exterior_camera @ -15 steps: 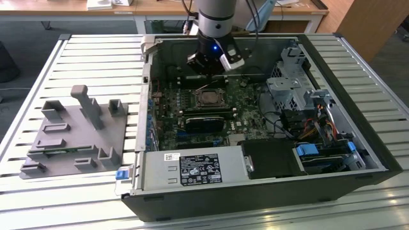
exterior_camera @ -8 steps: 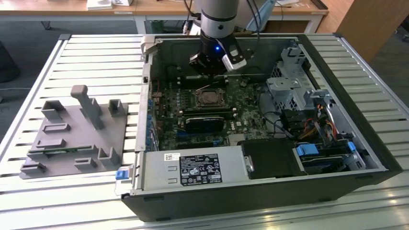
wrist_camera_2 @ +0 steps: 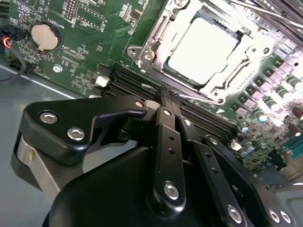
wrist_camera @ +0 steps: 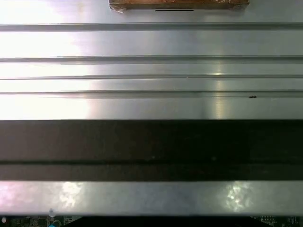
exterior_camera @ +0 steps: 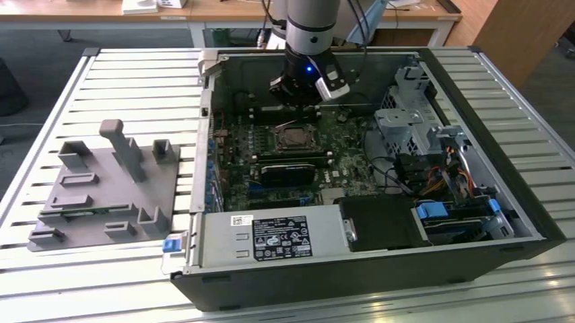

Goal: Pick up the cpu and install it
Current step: 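Install the first cpu locking lever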

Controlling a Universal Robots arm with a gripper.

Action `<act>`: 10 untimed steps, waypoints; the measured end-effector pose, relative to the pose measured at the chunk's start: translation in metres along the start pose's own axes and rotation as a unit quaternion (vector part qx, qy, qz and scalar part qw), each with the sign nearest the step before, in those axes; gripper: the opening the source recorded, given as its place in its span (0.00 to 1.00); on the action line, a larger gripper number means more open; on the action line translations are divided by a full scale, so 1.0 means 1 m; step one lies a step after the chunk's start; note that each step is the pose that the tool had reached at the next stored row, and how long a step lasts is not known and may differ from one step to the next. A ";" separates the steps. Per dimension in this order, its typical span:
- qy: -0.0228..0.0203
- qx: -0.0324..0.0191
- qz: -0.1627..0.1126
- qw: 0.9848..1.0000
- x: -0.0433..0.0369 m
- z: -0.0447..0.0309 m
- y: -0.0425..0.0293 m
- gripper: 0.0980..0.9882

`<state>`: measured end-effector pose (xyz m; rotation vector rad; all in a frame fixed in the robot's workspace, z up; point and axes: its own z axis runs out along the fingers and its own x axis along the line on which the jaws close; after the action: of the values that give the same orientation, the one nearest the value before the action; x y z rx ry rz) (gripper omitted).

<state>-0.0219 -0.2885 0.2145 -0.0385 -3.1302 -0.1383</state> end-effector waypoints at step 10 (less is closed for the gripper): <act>0.000 0.000 0.000 1.000 -0.0053 0.0066 0.0006 0.01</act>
<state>-0.0166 -0.2874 0.2078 -0.0385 -3.1303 -0.1376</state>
